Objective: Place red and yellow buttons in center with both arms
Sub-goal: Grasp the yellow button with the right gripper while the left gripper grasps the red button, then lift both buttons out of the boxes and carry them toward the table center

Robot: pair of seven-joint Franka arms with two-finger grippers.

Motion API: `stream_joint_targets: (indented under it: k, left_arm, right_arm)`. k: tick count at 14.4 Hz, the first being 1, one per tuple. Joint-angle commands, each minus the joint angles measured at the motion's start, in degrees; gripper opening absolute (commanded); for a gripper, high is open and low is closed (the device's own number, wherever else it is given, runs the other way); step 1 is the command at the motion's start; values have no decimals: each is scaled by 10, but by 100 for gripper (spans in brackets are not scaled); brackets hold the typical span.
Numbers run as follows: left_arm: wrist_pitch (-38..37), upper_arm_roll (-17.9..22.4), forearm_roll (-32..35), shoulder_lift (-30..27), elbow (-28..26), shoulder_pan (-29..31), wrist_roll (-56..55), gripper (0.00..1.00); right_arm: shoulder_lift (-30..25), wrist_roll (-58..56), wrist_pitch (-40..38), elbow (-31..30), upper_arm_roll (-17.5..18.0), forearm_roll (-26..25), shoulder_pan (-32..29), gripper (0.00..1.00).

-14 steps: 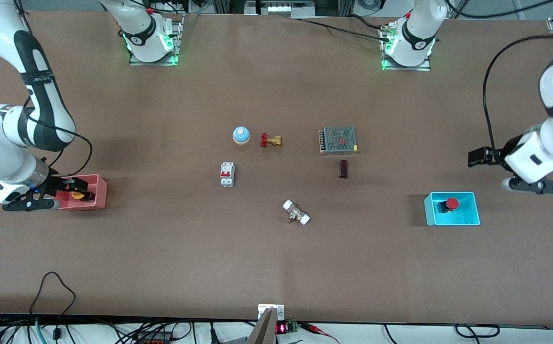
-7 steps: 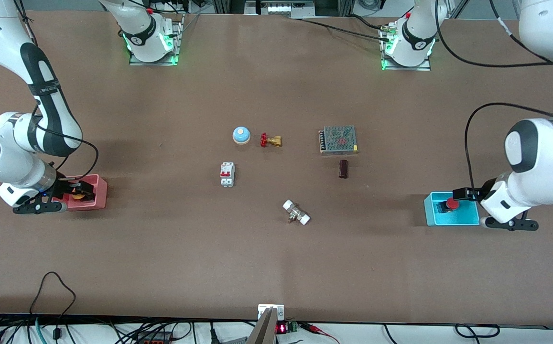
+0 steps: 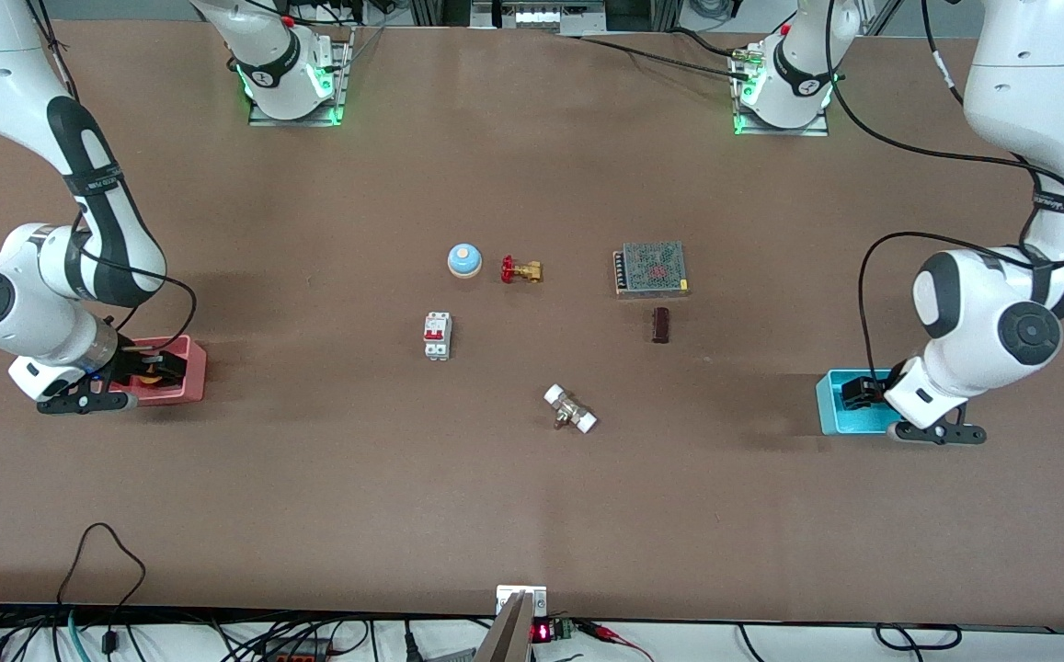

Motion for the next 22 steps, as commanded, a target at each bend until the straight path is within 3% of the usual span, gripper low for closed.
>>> stream_joint_targets:
  k: [1, 4, 8, 12, 17, 19, 22]
  left_arm:
    - [26, -1, 1, -10, -26, 3, 7, 99]
    - [26, -1, 0, -2, -26, 3, 6, 74]
    - [25, -1, -4, 3, -21, 3, 2, 39]
    - [-26, -1, -3, -22, 17, 2, 5, 35]
    - [-226, -11, -2, -28, 166, -25, -16, 35]
    - [-237, -12, -9, -19, 184, -58, -61, 35]
    - [-228, -11, -12, 25, 209, -135, -148, 35]
  right_arm:
    - [0, -7, 8, -3, 2, -8, -5, 81]
    - [2, -7, 8, -3, 1, -8, -5, 50]
    - [4, -7, 7, -3, 1, -8, -5, 21]
    - [-13, -21, 0, -1, 1, -8, -4, 18]
    - [-152, -30, -226, 7, 14, 0, 10, 18]
    - [-180, 32, -281, 8, 60, 3, 16, 18]
    - [-167, 157, -278, -1, 127, -3, 43, 15]
